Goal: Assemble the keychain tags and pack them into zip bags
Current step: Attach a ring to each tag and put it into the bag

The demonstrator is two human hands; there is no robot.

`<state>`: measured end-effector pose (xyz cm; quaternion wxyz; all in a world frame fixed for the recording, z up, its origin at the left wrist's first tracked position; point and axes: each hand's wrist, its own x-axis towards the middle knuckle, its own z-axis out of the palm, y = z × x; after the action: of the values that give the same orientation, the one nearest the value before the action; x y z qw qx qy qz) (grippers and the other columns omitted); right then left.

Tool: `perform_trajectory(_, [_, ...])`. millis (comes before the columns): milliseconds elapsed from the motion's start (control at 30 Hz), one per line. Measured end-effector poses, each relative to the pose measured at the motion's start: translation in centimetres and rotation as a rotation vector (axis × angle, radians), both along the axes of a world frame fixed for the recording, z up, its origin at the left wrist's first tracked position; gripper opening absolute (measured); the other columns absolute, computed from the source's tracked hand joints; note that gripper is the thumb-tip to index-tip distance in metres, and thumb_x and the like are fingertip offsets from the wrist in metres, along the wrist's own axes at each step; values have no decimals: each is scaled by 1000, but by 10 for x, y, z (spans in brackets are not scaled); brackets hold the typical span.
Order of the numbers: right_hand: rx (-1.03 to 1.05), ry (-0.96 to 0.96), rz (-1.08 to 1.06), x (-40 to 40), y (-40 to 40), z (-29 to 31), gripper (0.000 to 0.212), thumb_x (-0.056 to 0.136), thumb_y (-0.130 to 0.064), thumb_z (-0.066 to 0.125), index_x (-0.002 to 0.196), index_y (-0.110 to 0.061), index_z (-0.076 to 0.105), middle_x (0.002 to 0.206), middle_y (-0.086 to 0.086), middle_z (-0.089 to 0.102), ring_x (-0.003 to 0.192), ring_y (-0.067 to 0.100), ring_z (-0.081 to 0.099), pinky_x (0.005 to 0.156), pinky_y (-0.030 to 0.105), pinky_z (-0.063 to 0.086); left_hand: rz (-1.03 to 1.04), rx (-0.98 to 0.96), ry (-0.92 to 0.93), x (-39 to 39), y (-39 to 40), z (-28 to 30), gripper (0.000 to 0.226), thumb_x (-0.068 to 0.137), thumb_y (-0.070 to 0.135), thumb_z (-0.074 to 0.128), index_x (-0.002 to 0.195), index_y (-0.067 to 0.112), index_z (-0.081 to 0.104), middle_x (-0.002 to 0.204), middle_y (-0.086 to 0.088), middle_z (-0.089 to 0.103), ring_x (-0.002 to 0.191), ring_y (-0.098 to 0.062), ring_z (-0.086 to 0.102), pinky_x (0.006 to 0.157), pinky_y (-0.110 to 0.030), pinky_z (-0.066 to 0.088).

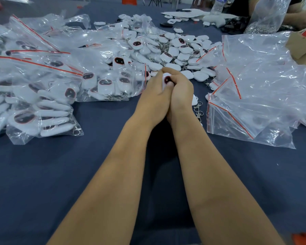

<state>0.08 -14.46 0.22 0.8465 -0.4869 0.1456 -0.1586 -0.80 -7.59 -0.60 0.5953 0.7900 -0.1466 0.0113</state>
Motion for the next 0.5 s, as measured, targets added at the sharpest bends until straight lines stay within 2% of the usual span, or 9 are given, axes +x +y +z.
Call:
perform_trajectory(33, [-11,20,-36,0,-2,0,29,86,4,44,91,-7,70,97,14,67,92,28,62,90,39,50,-21,50,-16,-2,-2,-1,36,102,27,37,136,26,49,135,1,55,124,-10,50,104,-31,40])
perform_trajectory(67, [-18,42,-63,0,-3,0,28,88,2,44,96,-9,69,101,14,67,95,28,63,94,39,50,-27,77,-11,-3,-2,-1,44,103,30,36,147,28,40,146,3,48,130,-7,44,105,-22,35])
perform_trajectory(100, [-23,58,-75,-1,-4,0,26,90,0,45,99,-10,67,103,12,67,97,26,63,96,38,50,-23,90,-3,-3,-2,-2,47,104,33,35,151,29,33,151,5,42,131,0,39,101,-13,30])
perform_trajectory(133, [-32,67,-70,-1,-5,-1,24,91,-1,45,101,-12,65,101,11,66,96,24,63,94,37,51,-16,93,2,-3,-1,-1,47,104,34,35,151,29,32,152,7,40,129,3,37,98,-9,28])
perform_trajectory(200, [-40,64,-17,-1,-4,0,20,90,-1,47,94,-11,64,92,9,67,86,23,64,82,37,55,-13,67,1,-3,1,0,43,104,29,36,146,31,39,145,8,49,129,-5,44,104,-21,36])
perform_trajectory(267, [-16,62,49,-3,-1,1,21,89,-1,46,95,-8,65,85,7,65,77,22,62,73,32,51,10,27,-9,-4,1,2,41,101,17,37,139,30,46,134,9,56,121,-10,51,104,-32,41])
perform_trajectory(333, [-14,50,98,-4,1,3,25,90,1,42,103,-3,63,90,12,61,81,24,59,74,30,49,53,-22,34,-2,3,2,48,99,10,38,142,29,43,138,6,54,124,-12,50,106,-31,40])
perform_trajectory(400, [-69,-1,151,-5,3,4,23,92,6,39,102,0,59,92,15,54,85,25,52,69,28,45,108,-99,88,0,5,2,49,96,6,39,140,27,47,136,4,55,122,-13,53,104,-30,43])
perform_trajectory(500, [-150,42,152,-6,7,6,26,96,6,45,118,-1,56,103,14,62,89,24,60,71,26,52,196,-254,171,2,8,4,42,89,4,42,119,28,60,117,6,65,108,-12,62,93,-28,51])
